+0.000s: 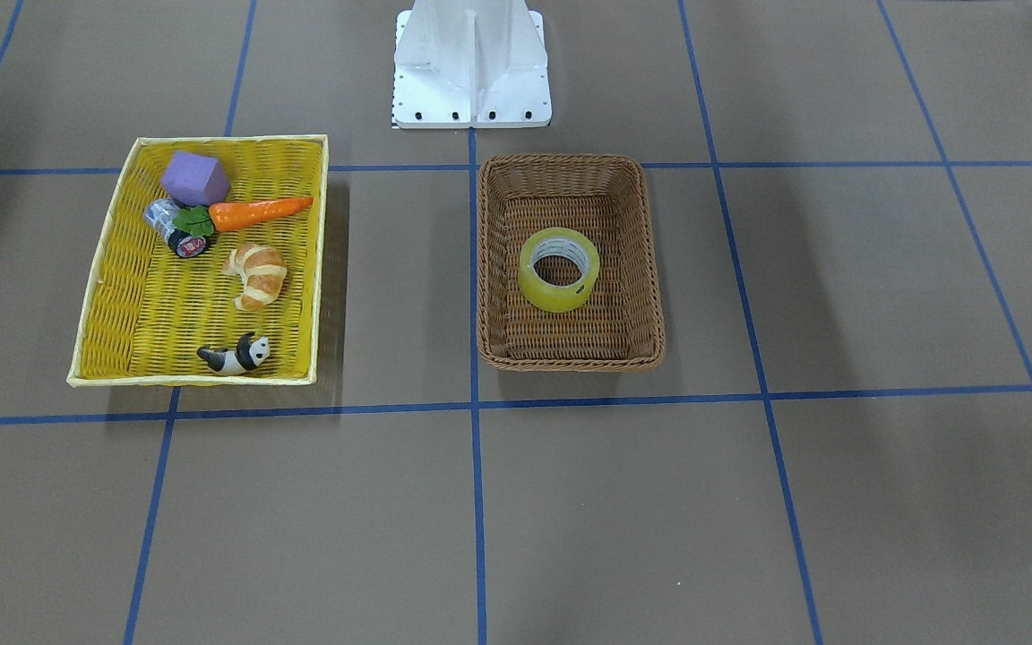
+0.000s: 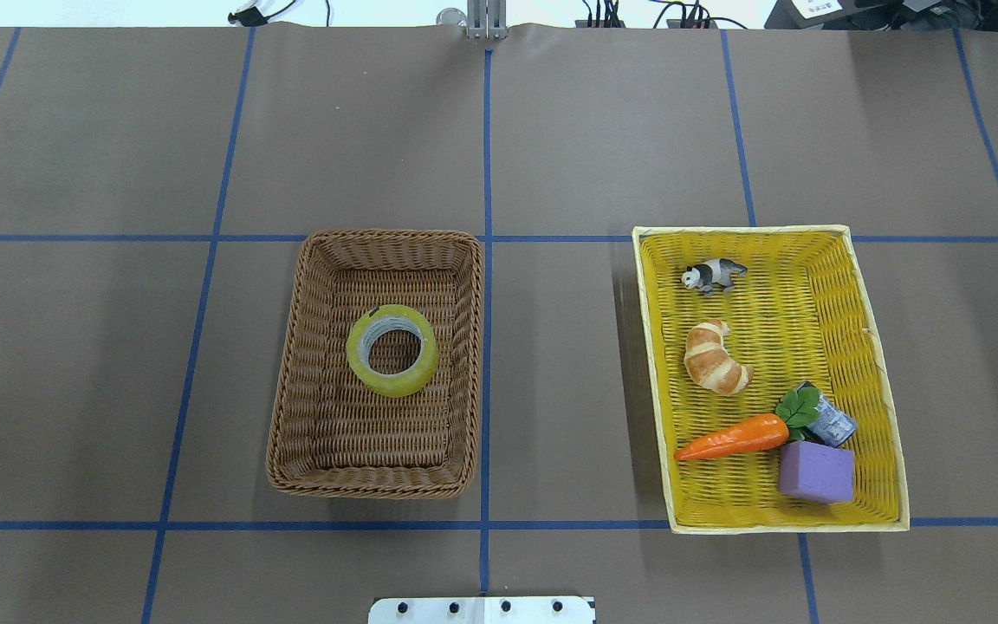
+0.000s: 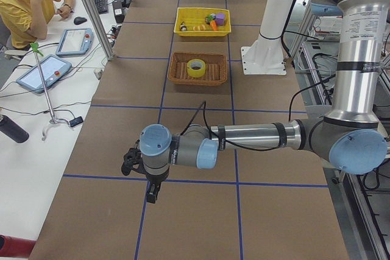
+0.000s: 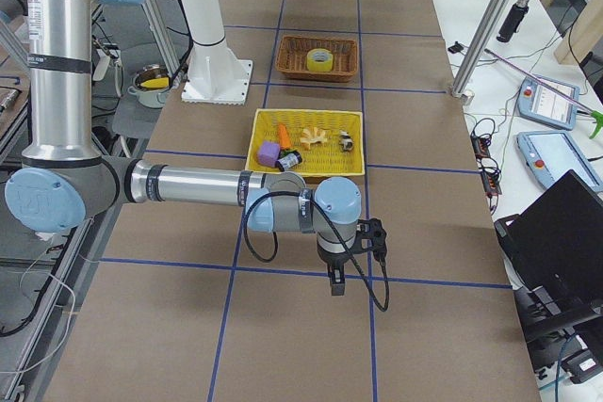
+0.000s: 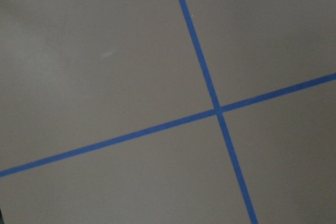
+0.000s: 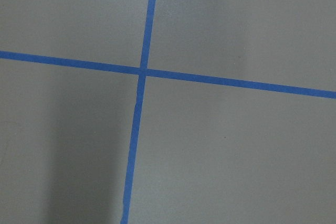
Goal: Move tape to another basket
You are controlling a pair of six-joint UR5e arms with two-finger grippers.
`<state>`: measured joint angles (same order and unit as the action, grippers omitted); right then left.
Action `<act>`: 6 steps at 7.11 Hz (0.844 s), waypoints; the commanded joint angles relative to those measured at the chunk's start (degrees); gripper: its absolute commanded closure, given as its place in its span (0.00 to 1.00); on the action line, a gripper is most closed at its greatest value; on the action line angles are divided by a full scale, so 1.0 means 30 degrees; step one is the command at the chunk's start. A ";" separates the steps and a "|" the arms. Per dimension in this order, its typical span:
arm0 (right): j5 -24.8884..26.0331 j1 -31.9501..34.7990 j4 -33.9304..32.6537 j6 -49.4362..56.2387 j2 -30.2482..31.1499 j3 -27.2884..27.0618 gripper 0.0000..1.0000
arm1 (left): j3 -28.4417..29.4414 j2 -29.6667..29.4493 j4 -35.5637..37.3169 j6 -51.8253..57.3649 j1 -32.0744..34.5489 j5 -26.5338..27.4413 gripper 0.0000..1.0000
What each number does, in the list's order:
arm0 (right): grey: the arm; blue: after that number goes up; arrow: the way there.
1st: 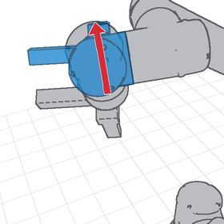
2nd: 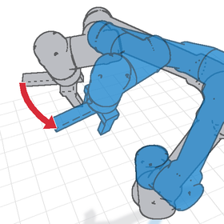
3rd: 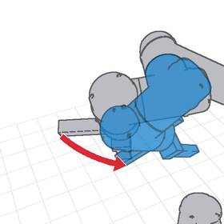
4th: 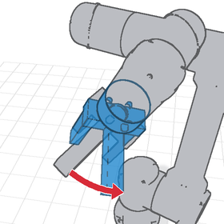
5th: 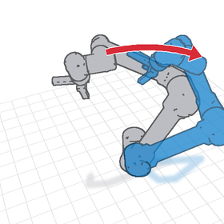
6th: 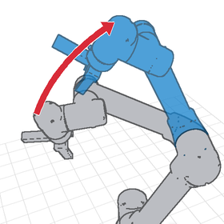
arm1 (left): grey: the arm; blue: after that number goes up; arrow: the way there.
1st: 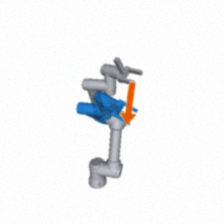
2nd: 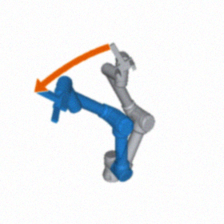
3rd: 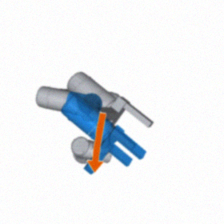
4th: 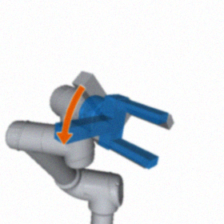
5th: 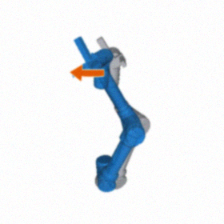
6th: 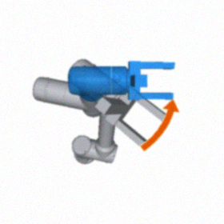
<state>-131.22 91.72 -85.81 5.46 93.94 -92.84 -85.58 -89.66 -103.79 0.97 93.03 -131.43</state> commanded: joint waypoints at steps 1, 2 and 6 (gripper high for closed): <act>-0.0030 0.0011 0.0010 -0.0003 0.0005 -0.0021 0.00 | -0.0095 0.0441 -0.0739 -0.1584 -0.0247 -0.0108 0.01; -0.0031 0.0011 -0.0019 -0.0003 -0.0024 0.0008 0.00 | -0.0472 0.0268 0.0860 -0.0829 -0.0772 -0.0108 0.01; -0.0060 0.0011 0.0010 -0.0032 -0.0025 -0.0049 0.00 | -0.1266 -0.0350 0.5681 0.4715 -0.0748 -0.0079 0.01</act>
<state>-131.38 91.76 -85.81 5.43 93.83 -92.87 -88.88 -90.58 -88.83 14.01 90.74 -131.75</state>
